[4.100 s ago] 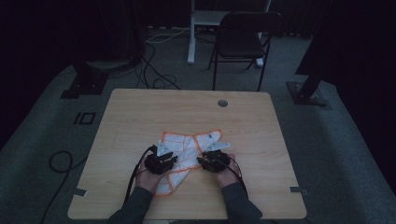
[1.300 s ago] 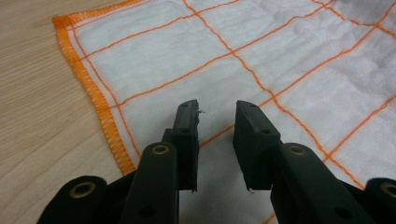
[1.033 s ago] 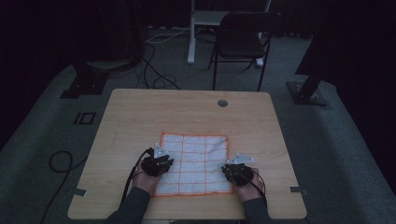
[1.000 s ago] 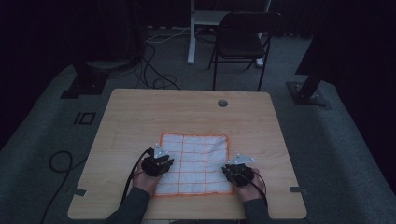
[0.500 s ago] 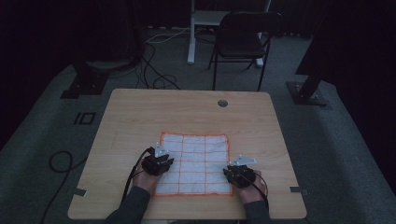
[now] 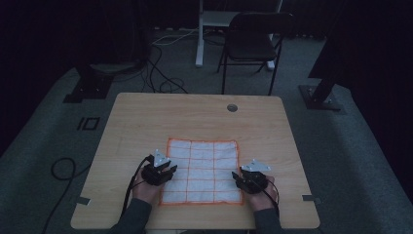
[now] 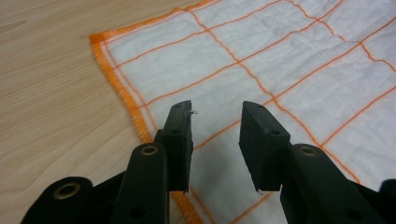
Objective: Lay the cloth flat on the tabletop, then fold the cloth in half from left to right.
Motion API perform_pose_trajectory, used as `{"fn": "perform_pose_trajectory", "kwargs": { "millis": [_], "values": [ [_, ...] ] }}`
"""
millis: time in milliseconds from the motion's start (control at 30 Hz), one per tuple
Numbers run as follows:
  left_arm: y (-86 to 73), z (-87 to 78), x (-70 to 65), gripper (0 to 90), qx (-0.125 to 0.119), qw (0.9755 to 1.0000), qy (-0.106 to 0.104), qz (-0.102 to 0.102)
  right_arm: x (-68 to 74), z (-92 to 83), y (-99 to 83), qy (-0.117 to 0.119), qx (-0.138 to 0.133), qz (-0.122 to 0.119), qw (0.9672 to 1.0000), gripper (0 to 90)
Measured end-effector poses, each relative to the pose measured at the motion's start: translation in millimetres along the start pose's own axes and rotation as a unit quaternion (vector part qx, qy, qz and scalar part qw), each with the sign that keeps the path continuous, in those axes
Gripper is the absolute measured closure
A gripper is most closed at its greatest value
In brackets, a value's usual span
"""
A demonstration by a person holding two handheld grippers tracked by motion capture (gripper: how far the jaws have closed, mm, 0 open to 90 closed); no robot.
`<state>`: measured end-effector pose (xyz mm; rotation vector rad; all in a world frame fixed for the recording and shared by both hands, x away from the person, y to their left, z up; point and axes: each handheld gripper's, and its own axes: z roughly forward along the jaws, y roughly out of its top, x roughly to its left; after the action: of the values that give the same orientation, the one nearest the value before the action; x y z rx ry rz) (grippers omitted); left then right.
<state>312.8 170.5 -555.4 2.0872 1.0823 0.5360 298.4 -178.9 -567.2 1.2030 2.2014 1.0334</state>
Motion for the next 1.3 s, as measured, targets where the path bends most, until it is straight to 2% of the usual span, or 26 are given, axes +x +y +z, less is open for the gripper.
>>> {"fn": "perform_pose_trajectory", "kwargs": {
  "millis": [200, 333, 500, 800, 1100, 1300],
  "values": [
    [-8.6, -4.9, 8.4, 64.4, 0.005, 0.9998, 0.005, -0.019, -1.0, 1.0, 1.3, -0.002, -0.003, 0.0, 1.0, 57.8],
    [-13.0, -6.2, 11.1, 64.2, 0.008, 0.9997, 0.005, -0.023, -1.3, 1.0, 1.1, -0.005, -0.001, 0.001, 1.0, 57.3],
    [-15.1, -4.9, 12.0, 63.3, 0.012, 0.9995, 0.006, -0.027, -3.5, -0.1, 0.9, -0.007, -0.004, 0.003, 1.0, 56.6],
    [-17.6, 3.7, 16.3, 60.8, 0.024, 0.9984, 0.018, -0.047, -6.4, -0.9, -1.2, -0.011, -0.006, 0.009, 0.9999, 56.3],
    [-17.4, 4.7, 15.2, 60.4, 0.022, 0.9978, 0.026, -0.056, -8.1, 0.3, -4.5, -0.014, 0.0, 0.01, 0.9999, 57.6],
    [-17.1, 5.8, 12.5, 66.3, 0.019, 0.9975, 0.027, -0.063, -6.3, 0.8, -5.4, -0.011, 0.001, 0.006, 0.9999, 57.3]
  ]
}}
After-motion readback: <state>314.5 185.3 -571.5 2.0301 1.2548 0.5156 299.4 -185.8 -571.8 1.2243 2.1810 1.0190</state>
